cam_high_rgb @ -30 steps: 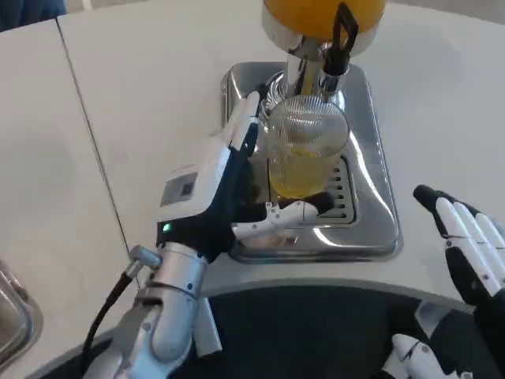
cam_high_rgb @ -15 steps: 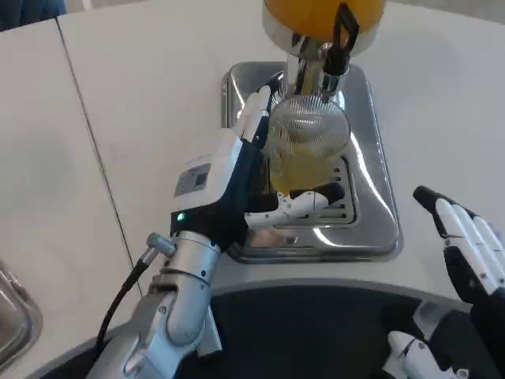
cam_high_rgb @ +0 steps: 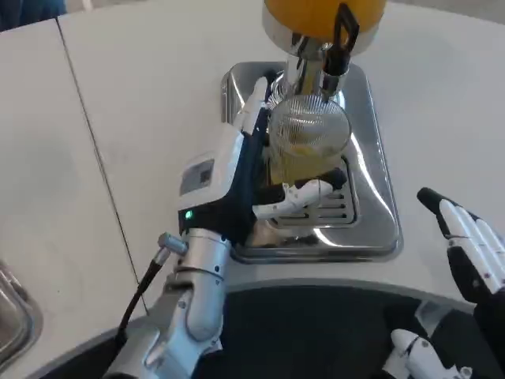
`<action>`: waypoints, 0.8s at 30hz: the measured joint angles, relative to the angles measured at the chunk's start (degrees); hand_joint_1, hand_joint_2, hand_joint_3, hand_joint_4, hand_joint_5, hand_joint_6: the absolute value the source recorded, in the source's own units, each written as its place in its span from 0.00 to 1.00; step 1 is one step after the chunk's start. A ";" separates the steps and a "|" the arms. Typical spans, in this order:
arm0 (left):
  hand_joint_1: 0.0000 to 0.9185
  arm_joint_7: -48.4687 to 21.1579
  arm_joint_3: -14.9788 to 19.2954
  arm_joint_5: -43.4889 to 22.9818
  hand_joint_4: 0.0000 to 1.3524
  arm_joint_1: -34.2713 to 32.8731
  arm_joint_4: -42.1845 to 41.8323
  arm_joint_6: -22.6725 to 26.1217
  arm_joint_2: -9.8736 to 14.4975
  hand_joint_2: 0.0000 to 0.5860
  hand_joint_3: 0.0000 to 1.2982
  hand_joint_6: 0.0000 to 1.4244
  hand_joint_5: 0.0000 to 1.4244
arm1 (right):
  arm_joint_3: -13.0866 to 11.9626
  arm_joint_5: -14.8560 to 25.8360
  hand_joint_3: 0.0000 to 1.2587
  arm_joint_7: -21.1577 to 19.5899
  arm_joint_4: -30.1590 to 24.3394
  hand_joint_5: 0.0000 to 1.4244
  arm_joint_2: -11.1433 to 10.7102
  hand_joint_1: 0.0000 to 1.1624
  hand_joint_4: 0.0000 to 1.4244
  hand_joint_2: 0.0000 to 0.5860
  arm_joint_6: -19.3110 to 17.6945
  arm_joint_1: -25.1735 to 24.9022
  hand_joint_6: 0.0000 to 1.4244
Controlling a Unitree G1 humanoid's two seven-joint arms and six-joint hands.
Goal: Grasp the cup under the faucet to collect the drink, then remove the cup.
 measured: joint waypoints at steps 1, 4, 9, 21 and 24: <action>0.41 1.10 -0.37 0.89 0.30 -0.08 0.00 1.01 -0.50 0.08 0.22 0.76 0.55 | -0.50 0.17 0.00 0.20 0.00 0.00 0.24 0.21 0.00 0.79 0.01 -0.12 0.00; 0.47 2.97 -1.15 1.86 0.61 -0.11 0.00 3.03 -1.38 0.07 0.51 0.98 0.78 | -1.17 0.74 0.00 0.99 0.00 0.00 0.60 0.21 0.00 0.79 0.07 -0.60 0.00; 0.58 7.59 -2.25 3.57 0.92 -0.09 -0.06 4.82 -4.40 0.09 0.80 1.00 1.00 | -2.88 0.97 0.00 2.79 -0.01 0.00 1.79 0.21 0.00 0.79 1.11 -2.54 0.00; 0.72 6.88 0.89 -1.65 0.90 0.74 -3.34 5.65 -7.12 0.00 0.86 1.00 1.00 | -3.23 -0.31 0.00 7.26 -0.03 0.00 3.73 0.22 0.00 0.77 5.48 -6.35 0.00; 0.73 6.82 1.33 -1.85 0.89 0.99 -4.17 6.00 -6.90 0.00 0.87 1.00 1.00 | -3.08 -0.37 0.00 8.42 -0.04 0.00 3.94 0.22 0.00 0.77 5.97 -7.46 0.00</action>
